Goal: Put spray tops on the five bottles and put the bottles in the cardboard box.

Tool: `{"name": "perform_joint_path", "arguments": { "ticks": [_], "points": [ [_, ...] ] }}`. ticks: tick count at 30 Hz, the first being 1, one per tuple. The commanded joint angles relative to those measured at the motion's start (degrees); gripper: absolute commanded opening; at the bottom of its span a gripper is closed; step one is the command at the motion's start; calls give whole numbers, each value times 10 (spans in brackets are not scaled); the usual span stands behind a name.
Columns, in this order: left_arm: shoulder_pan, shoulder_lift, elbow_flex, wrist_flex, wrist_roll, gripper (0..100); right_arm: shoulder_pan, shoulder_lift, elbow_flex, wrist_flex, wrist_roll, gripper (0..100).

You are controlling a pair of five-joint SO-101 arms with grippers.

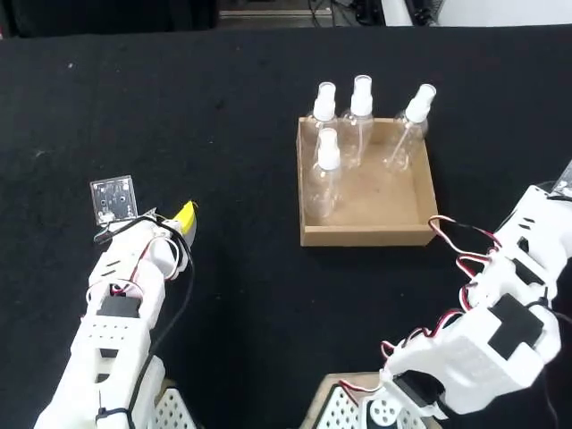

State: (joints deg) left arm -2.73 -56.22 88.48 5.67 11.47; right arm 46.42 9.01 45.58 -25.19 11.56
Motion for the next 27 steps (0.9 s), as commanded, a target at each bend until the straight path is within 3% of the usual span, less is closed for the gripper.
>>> {"name": "perform_joint_path", "arguments": {
  "ticks": [1, 3, 8, 14, 17, 27],
  "points": [
    [-5, -7, -6, -13, 6, 213, -3, -14, -29, -15, -4, 325],
    [-5, -7, -6, -13, 6, 213, -3, -14, -29, -13, -4, 300],
    [-5, -7, -6, -13, 6, 213, -2, -14, -29, -12, -4, 126],
    [-6, -7, -6, -13, 6, 213, -2, -14, -17, -16, -4, 102],
    [-6, -7, -7, -13, 6, 213, 4, -14, -16, -16, -4, 11],
    [-6, -7, -7, -14, 6, 213, 29, -83, -1, 17, -55, 10]
  ]
}}
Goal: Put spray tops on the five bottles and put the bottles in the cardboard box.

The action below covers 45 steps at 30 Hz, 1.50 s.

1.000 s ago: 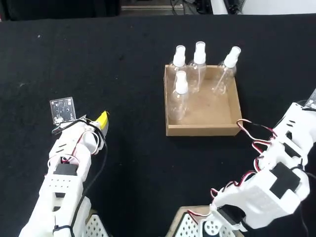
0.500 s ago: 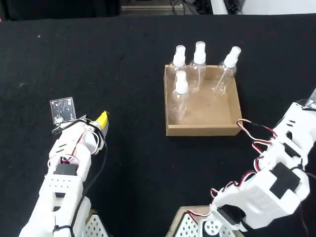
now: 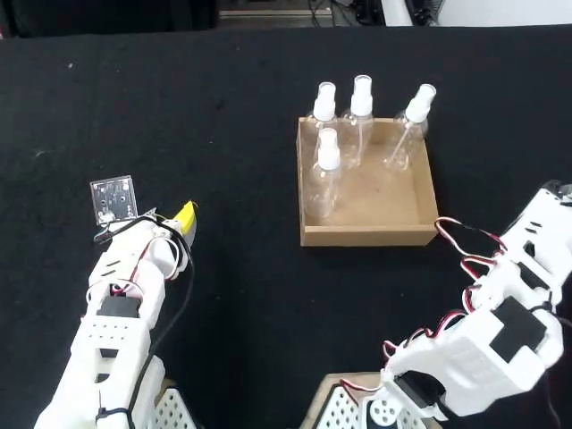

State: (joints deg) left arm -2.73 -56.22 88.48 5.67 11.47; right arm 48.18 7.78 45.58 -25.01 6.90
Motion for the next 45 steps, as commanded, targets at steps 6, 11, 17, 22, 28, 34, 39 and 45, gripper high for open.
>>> {"name": "perform_joint_path", "arguments": {
  "ticks": [6, 11, 17, 22, 28, 34, 39, 45],
  "points": [
    [-6, -7, -7, -14, 6, 213, -7, -241, 15, 203, -11, 10],
    [-6, -7, -6, -14, 6, 213, -43, -400, 14, 396, -11, 10],
    [-6, -7, -6, -12, 6, 213, -127, -531, 15, 560, -6, 10],
    [-6, -8, -6, -12, 6, 213, -228, -576, 16, 620, -4, 10],
    [-6, -8, -6, -12, 6, 213, -330, -580, 28, 618, -4, 10],
    [-6, -8, -7, -12, 6, 213, -397, -580, 77, 561, -10, 10],
    [-7, -8, -8, -12, 6, 213, -438, -580, 128, 484, -7, 10],
    [-7, -8, -7, -12, 6, 213, -443, -578, 175, 416, -5, 10]
  ]
}}
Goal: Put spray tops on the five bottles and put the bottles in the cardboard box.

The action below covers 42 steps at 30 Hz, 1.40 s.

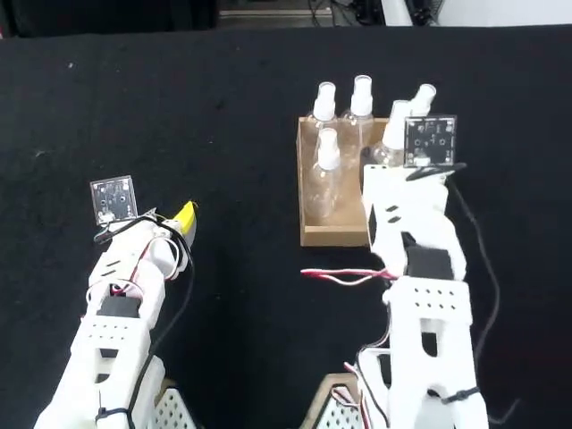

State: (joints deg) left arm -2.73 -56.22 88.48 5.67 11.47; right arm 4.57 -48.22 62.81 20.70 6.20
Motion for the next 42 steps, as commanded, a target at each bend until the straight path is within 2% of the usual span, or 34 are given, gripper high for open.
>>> {"name": "perform_joint_path", "arguments": {
  "ticks": [1, 5, 12, 15, 38, 42],
  "points": [
    [-7, -8, -7, -12, 6, 213, -6, -16, 11, -51, 2, 10],
    [-7, -8, -7, -12, 6, 213, -6, -15, 58, -114, 3, 10],
    [-7, -8, -7, -12, 6, 213, -5, -19, 180, -302, 3, 10],
    [-7, -8, -7, -12, 6, 213, -5, -16, 205, -338, 3, 10],
    [-7, -8, -5, -11, 6, 213, 12, -7, 185, -335, -4, 10],
    [-7, -8, -5, -11, 6, 213, 12, 58, 115, -273, -4, 10]
  ]
}}
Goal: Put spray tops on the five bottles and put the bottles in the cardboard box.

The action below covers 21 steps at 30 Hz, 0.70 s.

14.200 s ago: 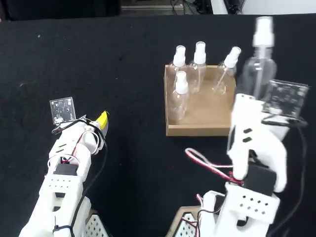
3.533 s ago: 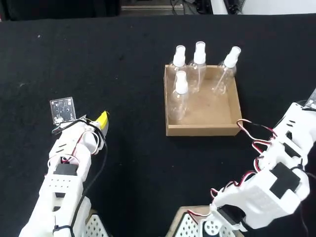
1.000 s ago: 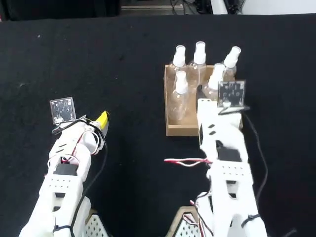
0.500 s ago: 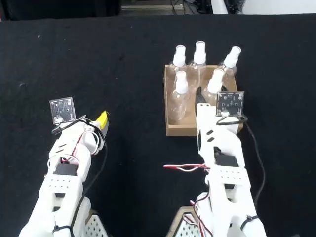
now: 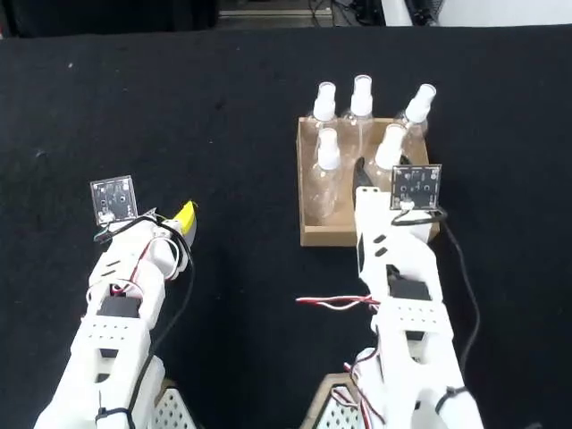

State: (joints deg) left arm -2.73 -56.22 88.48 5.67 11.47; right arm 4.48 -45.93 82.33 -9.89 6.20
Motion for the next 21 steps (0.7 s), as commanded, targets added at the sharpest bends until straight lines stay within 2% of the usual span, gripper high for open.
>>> {"name": "perform_joint_path", "arguments": {
  "ticks": [1, 6, 21],
  "points": [
    [-7, -8, -5, -11, 6, 213, 13, 50, -96, 46, -4, 10],
    [-7, -8, -5, -11, 6, 213, 13, 99, -114, 7, -44, 10],
    [-7, -8, -5, -11, 6, 213, 25, 222, -100, -101, -43, 11]
  ]
}}
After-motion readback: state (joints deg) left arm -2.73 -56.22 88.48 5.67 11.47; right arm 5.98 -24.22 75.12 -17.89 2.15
